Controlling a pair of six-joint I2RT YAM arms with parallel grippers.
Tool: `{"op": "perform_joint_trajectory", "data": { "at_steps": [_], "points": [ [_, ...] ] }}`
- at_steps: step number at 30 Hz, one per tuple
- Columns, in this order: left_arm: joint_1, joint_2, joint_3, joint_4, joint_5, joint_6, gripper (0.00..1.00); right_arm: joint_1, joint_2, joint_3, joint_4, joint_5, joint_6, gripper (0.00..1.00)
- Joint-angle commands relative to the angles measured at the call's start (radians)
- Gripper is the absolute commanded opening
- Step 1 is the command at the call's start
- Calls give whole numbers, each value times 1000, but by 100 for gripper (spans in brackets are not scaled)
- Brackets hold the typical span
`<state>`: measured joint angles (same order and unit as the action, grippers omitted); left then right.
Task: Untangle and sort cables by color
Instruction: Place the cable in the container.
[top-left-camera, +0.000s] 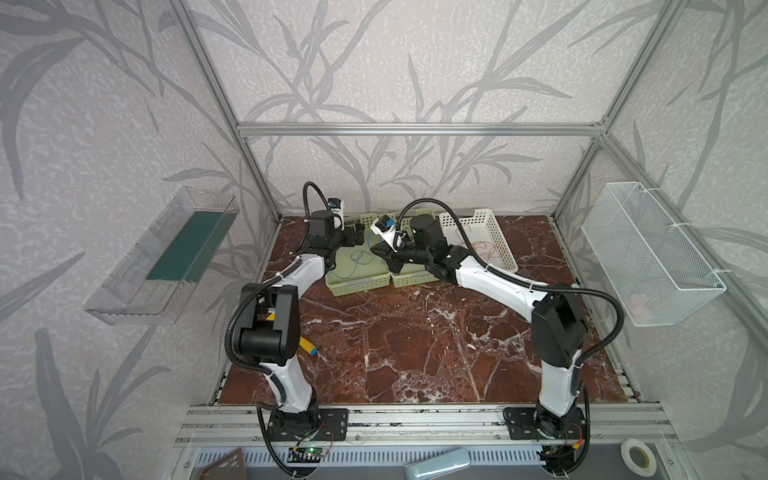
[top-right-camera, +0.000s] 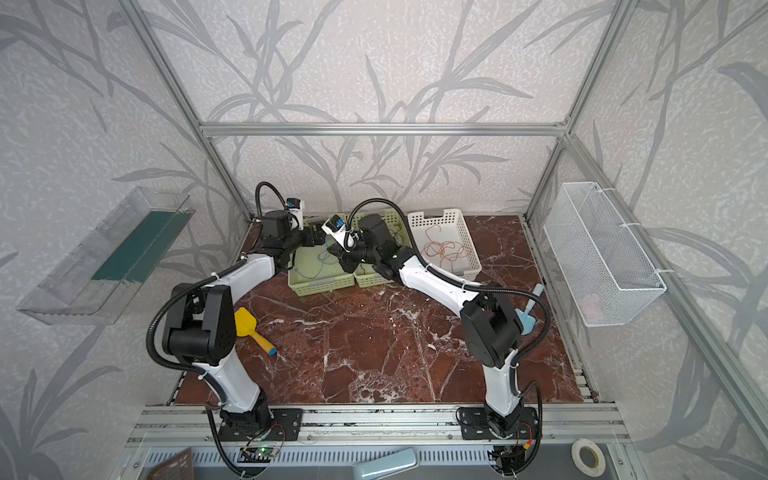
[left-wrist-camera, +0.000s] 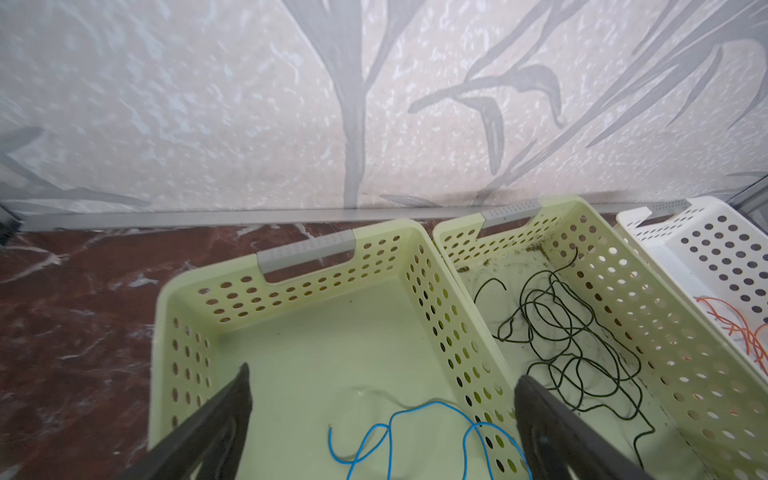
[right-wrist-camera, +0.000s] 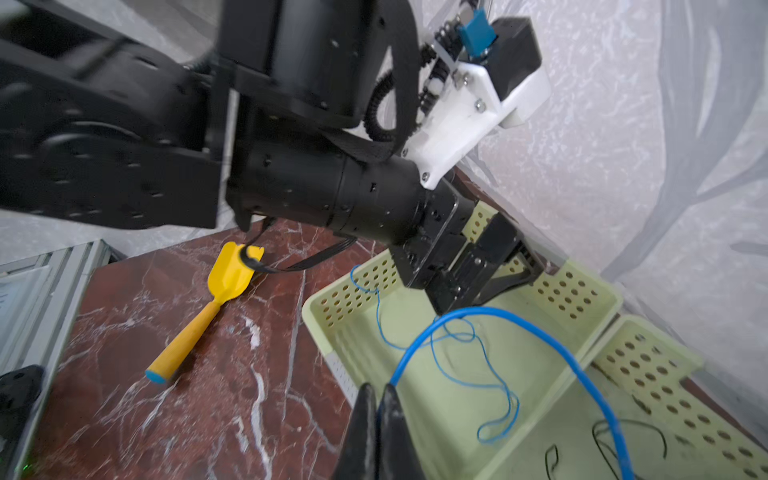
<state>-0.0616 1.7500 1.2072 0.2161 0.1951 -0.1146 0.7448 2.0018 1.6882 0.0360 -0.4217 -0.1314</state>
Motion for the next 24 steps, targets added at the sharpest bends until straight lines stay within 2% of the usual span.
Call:
{"op": "perform_joint_trajectory", "data": {
  "at_steps": [1, 3, 5, 7, 8, 9, 11, 14, 15, 17, 20, 24],
  "points": [
    [7, -118, -50, 11, -110, -23, 99, -4, 132, 145, -86, -68, 2, 0],
    [6, -170, -94, 22, -176, -30, 99, -4, 227, 234, -110, -49, 3, 0],
    [7, -207, -120, 4, -211, -26, 99, -4, 316, 330, -149, -23, 1, 7],
    [7, -236, -139, -13, -220, -9, 99, -2, 405, 454, -222, 0, -8, 23],
    [7, -251, -153, -12, -224, -3, 99, -2, 445, 517, -272, 0, -28, 38],
    [7, -265, -167, -9, -229, 1, 99, -1, 482, 574, -317, 4, -33, 47],
    [7, -294, -189, -3, -244, 8, 99, -2, 517, 634, -371, 10, -38, 57],
    [7, -329, -216, -18, -263, 16, 99, -1, 517, 644, -365, 43, -34, 71],
    [8, -341, -228, -21, -272, 19, 99, -1, 516, 652, -372, 55, -35, 79],
    [7, -368, -256, -21, -287, 27, 99, 0, 507, 666, -395, 55, -41, 87],
    [7, -420, -316, 6, -282, 50, 99, 0, 427, 610, -380, 53, -49, 89],
    [7, -503, -420, 48, -264, 77, 97, -2, 207, 345, -222, 83, -54, 90]
  ]
}}
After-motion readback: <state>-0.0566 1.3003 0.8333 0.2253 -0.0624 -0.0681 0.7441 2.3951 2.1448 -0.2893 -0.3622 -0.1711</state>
